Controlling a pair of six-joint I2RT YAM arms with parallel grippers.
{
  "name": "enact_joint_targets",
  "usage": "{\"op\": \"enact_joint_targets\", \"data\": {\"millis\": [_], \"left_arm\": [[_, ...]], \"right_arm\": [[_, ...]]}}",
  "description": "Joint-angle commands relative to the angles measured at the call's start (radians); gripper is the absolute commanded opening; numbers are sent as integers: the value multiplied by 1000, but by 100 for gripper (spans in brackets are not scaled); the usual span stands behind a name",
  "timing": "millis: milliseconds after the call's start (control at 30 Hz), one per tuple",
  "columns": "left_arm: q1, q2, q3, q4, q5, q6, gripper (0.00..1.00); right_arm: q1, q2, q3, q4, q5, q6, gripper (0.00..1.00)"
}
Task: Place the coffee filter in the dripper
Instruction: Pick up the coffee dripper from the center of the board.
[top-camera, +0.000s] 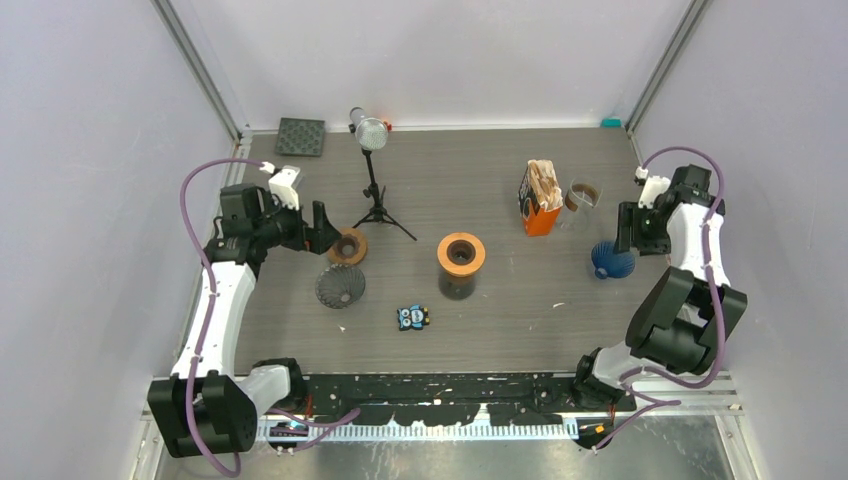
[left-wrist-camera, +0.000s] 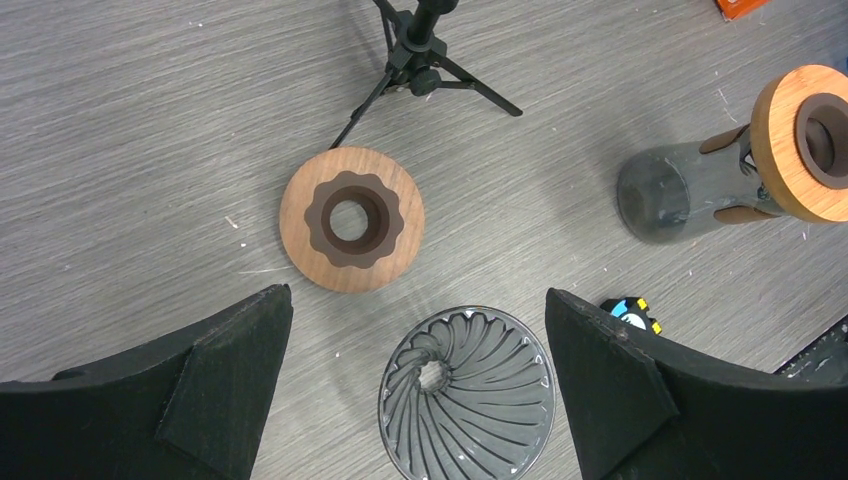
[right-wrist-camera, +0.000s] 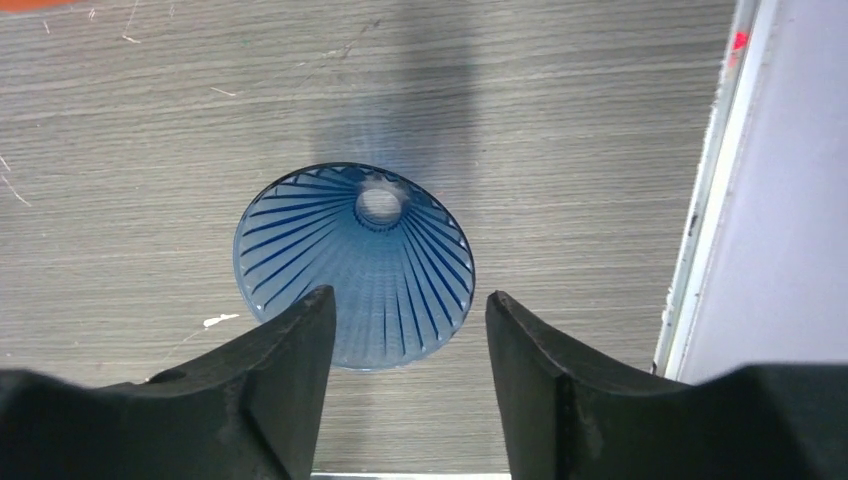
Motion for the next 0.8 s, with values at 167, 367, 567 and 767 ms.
{"op": "enact_joint_targets", "data": {"millis": [167,367,567,767], "left_arm": [[3,-32,15,40,-20,-6,100],[3,-37,13,40,-16,-4,100],[3,-41,6,43,-16,4,100],[4,-45,7,43,-16,5,100]], "right_arm": [[-20,-10,-5,39,31,-42,63],[-69,107,25,26,-59,-32,56],[-82,179,51,-10,-138,-31,42],[-82,169,74,-41,-168,-30,7]]}}
